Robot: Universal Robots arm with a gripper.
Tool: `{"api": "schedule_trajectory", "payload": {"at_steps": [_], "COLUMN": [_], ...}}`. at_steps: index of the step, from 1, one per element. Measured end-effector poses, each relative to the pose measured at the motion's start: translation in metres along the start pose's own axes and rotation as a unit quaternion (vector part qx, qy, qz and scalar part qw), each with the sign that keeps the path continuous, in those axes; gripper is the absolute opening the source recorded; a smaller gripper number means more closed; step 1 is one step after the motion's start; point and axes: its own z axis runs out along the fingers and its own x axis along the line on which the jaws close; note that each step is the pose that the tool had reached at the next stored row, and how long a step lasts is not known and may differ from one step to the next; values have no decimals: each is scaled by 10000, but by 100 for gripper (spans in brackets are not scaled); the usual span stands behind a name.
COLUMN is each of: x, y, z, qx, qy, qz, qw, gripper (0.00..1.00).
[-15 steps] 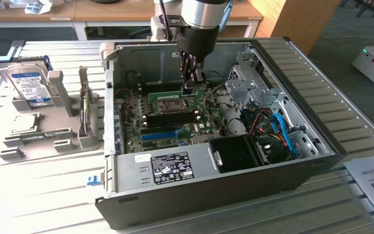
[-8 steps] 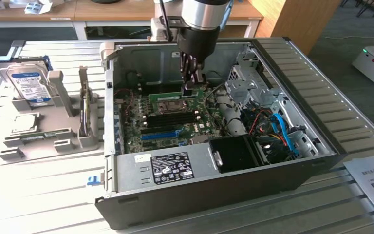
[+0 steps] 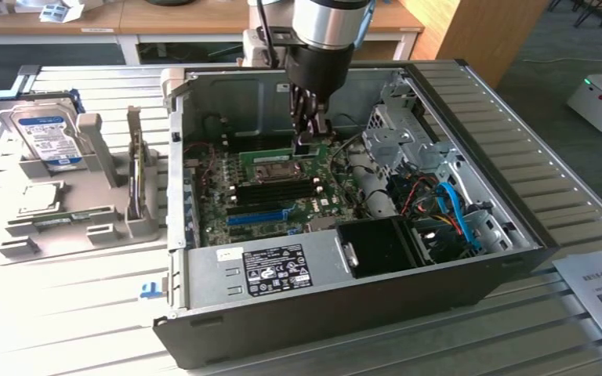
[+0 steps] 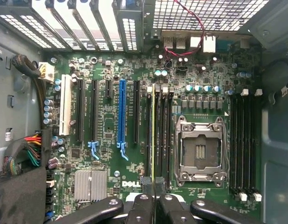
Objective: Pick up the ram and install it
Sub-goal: 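Insert the ram into the slot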
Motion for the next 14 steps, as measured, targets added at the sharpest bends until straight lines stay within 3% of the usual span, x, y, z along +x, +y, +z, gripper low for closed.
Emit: {"api": "schedule_trajectory", "payload": {"at_steps": [14], "x": [0], "y": [3], "z": [134], "qx": [0], "qy": [1], "qz": [0], "qw": [10000], "gripper": [12]}}
